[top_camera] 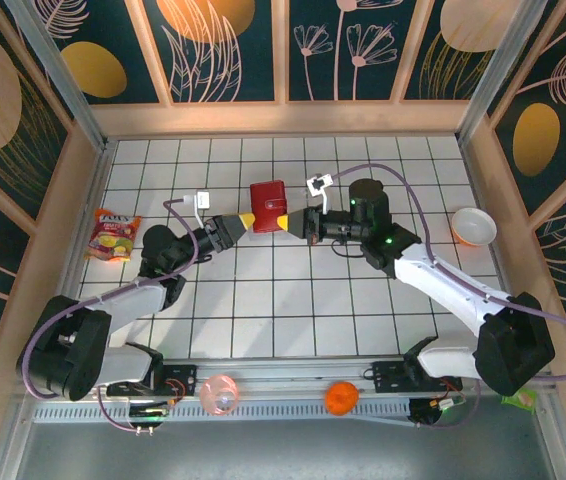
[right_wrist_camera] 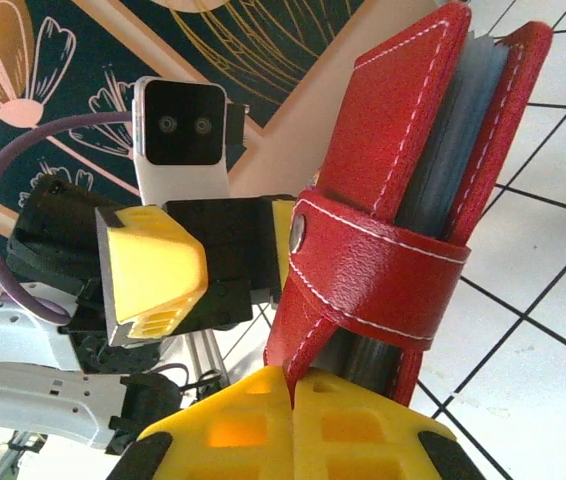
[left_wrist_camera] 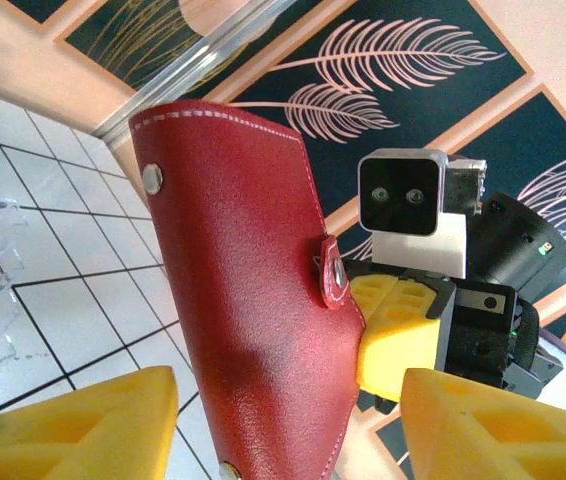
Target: Take the credit cards out of the card holder
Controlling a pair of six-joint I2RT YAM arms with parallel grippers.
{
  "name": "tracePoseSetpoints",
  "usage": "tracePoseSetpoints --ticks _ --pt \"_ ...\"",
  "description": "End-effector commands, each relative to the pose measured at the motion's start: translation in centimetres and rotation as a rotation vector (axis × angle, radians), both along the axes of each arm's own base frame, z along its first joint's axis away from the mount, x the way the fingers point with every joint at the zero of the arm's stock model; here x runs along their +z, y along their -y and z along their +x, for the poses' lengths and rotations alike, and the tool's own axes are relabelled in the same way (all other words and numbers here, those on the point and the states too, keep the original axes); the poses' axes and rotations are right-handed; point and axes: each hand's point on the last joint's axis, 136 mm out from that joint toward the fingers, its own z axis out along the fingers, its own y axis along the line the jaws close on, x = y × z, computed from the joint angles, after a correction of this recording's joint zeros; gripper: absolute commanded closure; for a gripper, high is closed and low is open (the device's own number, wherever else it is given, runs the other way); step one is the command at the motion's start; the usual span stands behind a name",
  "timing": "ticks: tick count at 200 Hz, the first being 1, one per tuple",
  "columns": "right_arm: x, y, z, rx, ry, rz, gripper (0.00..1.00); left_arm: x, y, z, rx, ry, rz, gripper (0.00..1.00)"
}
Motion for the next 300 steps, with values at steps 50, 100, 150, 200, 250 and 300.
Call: tracePoseSetpoints --ticks 50,100,150,200,250,300 --pt "2.0 -0.9 1.1 0.011 0.040 0.042 1.00 2.1 1.5 -0.9 -0.049 0.087 -0.003 0.72" --pt "-0.5 1.7 4.9 -0.287 -0.074 -0.141 0.73 -1.2 1.1 2.2 0.150 -0.034 0.190 1.00" --pt "0.6 3.1 6.1 -0.495 -0.069 -0.246 0.47 -3.9 0.6 3.7 0.342 -0.097 0.423 1.00" --pt "-1.0 -0.6 6.5 -0.458 -0.124 -0.316 0.45 -3.3 1.5 3.6 0.357 -0.065 0.458 1.00" --pt "-3.3 -1.7 6.5 -0.450 -0.147 -0.393 0.46 -3.4 1.8 3.3 0.339 -0.065 0.452 1.00" --pt "-5.5 -2.1 6.8 -0.449 -0.157 -0.444 0.45 -2.7 2.7 2.7 0.288 -0.036 0.415 1.00"
